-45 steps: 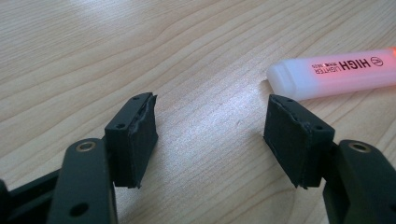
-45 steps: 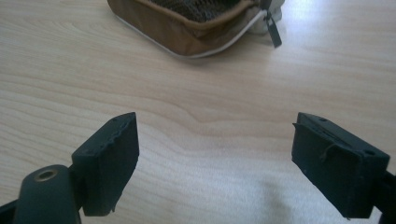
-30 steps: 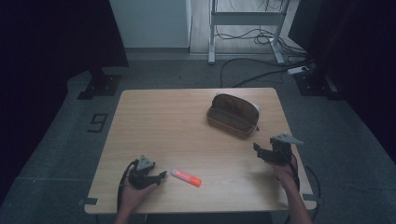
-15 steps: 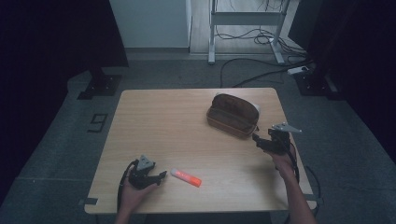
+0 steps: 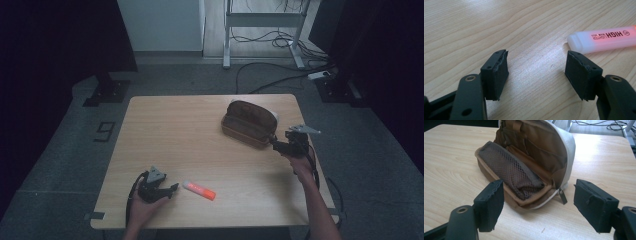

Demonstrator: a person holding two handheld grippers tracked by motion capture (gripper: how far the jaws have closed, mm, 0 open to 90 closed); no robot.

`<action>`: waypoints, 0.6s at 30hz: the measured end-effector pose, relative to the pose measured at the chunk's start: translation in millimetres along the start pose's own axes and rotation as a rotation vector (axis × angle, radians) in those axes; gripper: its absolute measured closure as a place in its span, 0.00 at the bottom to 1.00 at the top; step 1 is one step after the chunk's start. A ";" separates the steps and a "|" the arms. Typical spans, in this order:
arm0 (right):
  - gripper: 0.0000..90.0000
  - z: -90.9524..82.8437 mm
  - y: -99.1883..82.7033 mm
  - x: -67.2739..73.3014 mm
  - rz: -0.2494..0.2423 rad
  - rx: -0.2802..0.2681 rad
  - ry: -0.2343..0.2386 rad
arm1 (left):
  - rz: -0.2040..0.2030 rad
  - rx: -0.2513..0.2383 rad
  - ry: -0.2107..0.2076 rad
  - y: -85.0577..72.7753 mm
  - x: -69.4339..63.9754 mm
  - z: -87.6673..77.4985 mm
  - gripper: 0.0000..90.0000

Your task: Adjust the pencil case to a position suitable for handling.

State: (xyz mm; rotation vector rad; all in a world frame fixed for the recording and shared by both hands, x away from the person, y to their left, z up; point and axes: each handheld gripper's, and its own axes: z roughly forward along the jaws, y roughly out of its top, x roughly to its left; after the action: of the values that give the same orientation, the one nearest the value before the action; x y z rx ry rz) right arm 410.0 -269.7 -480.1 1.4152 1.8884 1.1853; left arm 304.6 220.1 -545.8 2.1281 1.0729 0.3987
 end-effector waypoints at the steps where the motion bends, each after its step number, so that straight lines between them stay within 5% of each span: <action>1: 0.27 0.9 1.7 -0.2 -0.003 0.000 -0.002 | -0.001 0.000 0.000 0.0 0.1 0.0 0.39; 18: 0.29 20.4 18.6 -12.2 -0.007 -0.005 -0.025 | 0.006 0.001 0.014 0.3 -2.1 0.7 0.39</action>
State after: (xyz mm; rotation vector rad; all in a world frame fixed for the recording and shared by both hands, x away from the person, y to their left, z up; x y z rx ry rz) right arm 439.7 -272.5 -475.5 1.4135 1.8704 1.1633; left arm 303.8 218.0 -546.0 2.1329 1.0751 0.4158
